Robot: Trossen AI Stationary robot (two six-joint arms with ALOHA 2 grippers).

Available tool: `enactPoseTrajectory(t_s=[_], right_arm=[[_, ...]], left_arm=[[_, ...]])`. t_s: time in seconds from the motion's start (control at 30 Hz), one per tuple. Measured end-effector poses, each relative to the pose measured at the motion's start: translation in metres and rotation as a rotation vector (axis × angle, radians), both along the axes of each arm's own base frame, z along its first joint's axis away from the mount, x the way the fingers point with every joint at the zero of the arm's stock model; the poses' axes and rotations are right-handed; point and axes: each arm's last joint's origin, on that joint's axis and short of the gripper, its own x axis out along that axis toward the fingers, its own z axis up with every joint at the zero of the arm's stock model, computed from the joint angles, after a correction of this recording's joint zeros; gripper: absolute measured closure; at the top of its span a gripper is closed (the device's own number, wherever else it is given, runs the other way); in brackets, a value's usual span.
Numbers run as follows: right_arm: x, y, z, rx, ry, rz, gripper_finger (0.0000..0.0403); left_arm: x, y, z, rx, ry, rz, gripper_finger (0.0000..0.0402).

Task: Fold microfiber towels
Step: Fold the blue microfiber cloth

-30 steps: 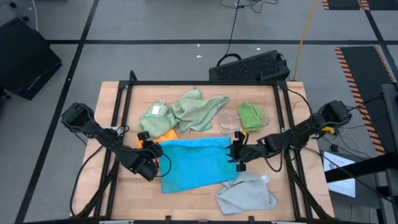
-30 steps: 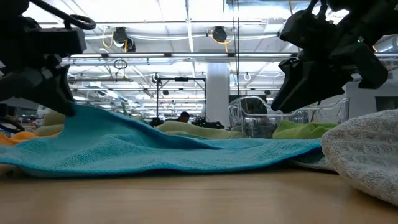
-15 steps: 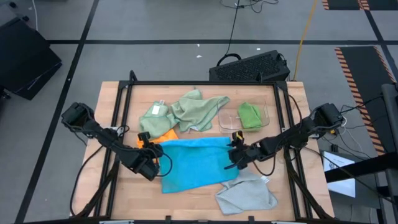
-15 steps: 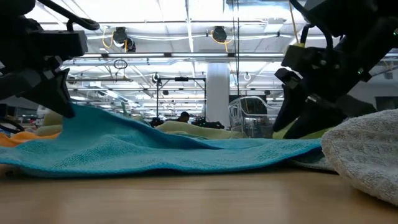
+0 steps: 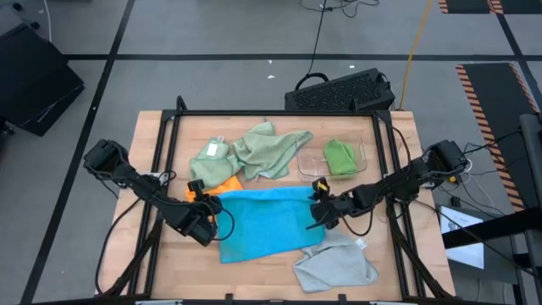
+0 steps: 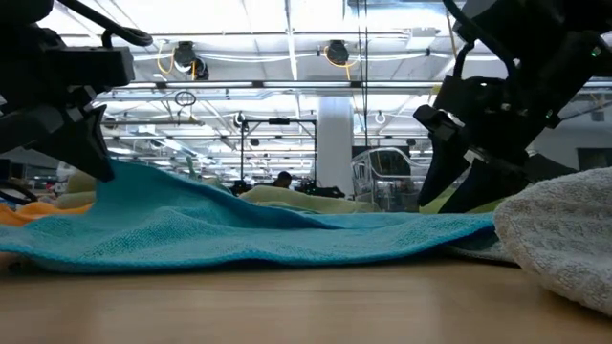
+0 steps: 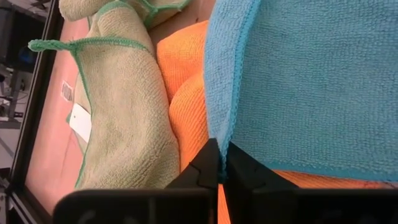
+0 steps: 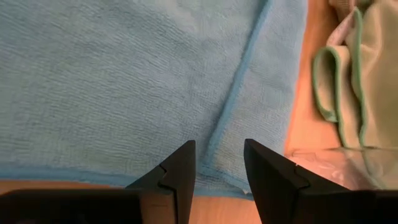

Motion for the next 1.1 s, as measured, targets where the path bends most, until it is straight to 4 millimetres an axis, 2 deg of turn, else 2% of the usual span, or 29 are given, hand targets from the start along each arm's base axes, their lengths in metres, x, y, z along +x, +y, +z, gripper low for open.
enactPoseTrajectory(t_s=[0.53,0.67,0.9,1.1], right_arm=[[0.003,-0.01,-0.003,0.036,0.021,0.01,0.0279],[-0.001,-0.014,-0.008,0.032,0.025,-0.001,0.0304],[-0.002,-0.015,-0.01,0.052,-0.012,-0.016,0.0389],[-0.001,-0.014,-0.006,0.073,-0.053,-0.023,0.0396]], left_arm=[[0.0,0.0,0.0,-0.002,0.007,-0.004,0.039],[0.0,0.0,0.0,-0.002,0.007,-0.004,0.0397],[0.0,0.0,0.0,-0.003,0.007,-0.004,0.039],[0.0,0.0,0.0,-0.011,0.01,0.0,0.0393]])
